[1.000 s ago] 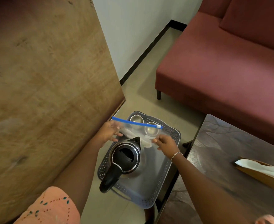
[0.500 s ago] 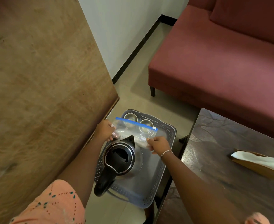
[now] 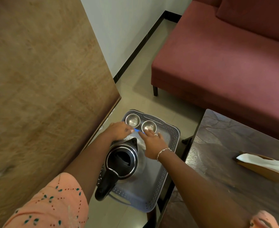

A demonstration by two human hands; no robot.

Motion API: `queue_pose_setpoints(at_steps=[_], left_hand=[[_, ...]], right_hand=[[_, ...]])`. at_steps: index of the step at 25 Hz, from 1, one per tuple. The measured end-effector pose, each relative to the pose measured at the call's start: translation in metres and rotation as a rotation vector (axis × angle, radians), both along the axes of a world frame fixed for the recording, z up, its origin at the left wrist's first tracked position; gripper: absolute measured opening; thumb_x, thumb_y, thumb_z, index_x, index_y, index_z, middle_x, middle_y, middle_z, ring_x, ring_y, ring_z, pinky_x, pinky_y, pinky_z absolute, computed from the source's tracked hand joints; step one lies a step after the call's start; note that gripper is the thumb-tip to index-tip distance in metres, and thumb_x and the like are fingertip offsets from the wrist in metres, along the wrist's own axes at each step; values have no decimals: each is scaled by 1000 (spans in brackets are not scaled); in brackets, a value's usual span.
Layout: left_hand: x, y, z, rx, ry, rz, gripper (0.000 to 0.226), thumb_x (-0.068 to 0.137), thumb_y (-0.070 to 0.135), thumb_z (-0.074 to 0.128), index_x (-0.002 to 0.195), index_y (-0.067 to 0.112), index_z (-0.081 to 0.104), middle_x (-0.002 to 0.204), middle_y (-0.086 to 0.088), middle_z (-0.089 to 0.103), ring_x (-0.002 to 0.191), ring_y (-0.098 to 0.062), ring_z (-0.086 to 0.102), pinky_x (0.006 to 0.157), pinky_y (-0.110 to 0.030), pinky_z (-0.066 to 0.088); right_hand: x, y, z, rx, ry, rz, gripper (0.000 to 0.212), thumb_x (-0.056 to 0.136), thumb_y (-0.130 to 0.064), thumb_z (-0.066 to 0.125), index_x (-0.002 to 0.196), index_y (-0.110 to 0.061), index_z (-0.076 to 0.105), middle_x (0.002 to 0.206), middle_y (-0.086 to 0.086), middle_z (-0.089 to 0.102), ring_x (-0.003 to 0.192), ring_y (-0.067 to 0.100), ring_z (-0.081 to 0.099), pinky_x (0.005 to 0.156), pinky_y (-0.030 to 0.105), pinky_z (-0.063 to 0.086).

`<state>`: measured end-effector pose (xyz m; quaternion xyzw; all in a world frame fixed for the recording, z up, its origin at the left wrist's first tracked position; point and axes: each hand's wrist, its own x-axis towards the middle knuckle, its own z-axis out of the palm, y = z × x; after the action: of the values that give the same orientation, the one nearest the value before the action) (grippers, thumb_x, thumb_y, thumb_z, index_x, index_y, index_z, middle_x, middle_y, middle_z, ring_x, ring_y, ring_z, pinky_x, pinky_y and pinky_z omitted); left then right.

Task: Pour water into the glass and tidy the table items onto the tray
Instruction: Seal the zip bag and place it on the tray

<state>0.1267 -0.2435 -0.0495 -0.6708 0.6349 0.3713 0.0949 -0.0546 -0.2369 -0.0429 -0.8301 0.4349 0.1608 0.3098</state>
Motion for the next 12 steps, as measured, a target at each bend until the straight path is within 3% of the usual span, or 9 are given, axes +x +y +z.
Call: queue_pose_setpoints(at_steps=[3, 7, 10, 12], left_hand=[[2, 9, -6, 124, 76, 99, 38, 97, 37, 40, 130, 23, 52, 136, -5, 53, 127, -22, 46, 109, -39, 33], [-1, 6, 2, 130, 85, 135, 43, 97, 39, 39, 137, 24, 43, 144, -4, 44, 134, -21, 38, 113, -37, 27], [-9, 2, 23, -4, 97, 196, 51, 97, 38, 39, 144, 22, 29, 150, -5, 34, 139, -22, 28, 114, -37, 18], [-19, 5, 41, -153, -12, 148, 56, 98, 38, 36, 147, 18, 18, 155, -6, 21, 143, -22, 16, 116, -42, 8]], right_hand=[[-3, 6, -11, 150, 45, 13, 73, 85, -13, 50, 145, -22, 9, 155, 5, 11, 142, 25, 13, 113, 50, 16], [-3, 2, -11, 144, 30, 7, 70, 87, -15, 49, 144, -22, 10, 155, 5, 11, 142, 26, 13, 110, 51, 20], [-10, 4, 1, 54, -22, -62, 68, 86, -11, 49, 144, -16, 14, 154, 11, 12, 141, 31, 14, 109, 47, 25], [-21, 10, 13, -37, -77, -147, 67, 87, -7, 47, 145, -14, 13, 154, 15, 7, 141, 33, 10, 111, 42, 23]])
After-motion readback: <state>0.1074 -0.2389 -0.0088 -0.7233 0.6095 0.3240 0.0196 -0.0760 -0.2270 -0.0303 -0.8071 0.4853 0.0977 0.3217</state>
